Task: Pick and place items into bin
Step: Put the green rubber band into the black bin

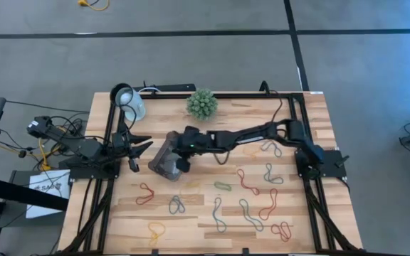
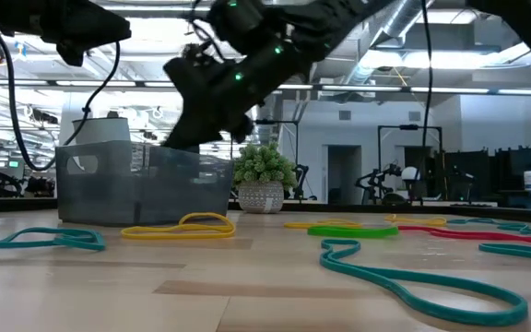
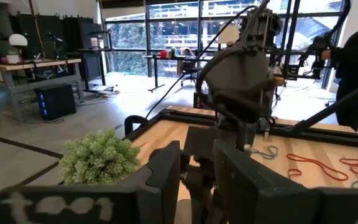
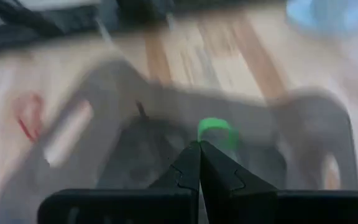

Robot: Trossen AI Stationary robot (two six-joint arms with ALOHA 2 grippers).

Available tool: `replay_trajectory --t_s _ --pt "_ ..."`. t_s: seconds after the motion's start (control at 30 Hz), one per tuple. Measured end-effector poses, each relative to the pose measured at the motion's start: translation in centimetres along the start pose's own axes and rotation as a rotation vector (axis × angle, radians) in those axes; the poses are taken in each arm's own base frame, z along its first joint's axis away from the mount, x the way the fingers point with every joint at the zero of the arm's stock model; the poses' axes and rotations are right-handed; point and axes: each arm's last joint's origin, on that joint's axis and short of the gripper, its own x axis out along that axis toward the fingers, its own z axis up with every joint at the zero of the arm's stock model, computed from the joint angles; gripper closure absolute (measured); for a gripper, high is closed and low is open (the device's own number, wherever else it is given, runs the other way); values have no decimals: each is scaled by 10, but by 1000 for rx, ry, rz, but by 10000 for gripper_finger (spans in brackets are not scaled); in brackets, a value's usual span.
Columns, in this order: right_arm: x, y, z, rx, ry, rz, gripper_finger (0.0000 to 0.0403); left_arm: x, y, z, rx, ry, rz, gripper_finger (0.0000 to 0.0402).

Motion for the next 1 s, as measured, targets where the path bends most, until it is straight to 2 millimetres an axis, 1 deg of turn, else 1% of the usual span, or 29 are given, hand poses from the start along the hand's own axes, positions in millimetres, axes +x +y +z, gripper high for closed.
replay_trajectory --t_s 0.13,0.27,0.33,0.43,0.5,0.57,0.8,1.0 --pt "7 0 6 -11 159 -75 403 0 0 0 -1 -1 0 315" --pt "14 -2 13 -11 231 -88 403 0 0 0 -5 -1 0 315" --pt "23 -4 13 -8 245 -93 403 0 0 0 -6 -1 0 315" --pt "36 -7 3 9 315 -106 403 0 0 0 -6 -1 -1 315" --pt "44 -9 1 21 327 -105 403 0 0 0 -7 0 -1 315" --pt "45 -12 0 25 355 -111 403 0 0 0 -8 -1 -1 315" --pt "49 -15 -1 32 351 -109 399 0 0 0 -7 0 -1 315" --pt "46 -19 2 22 347 -123 361 0 0 0 -8 0 -1 315"
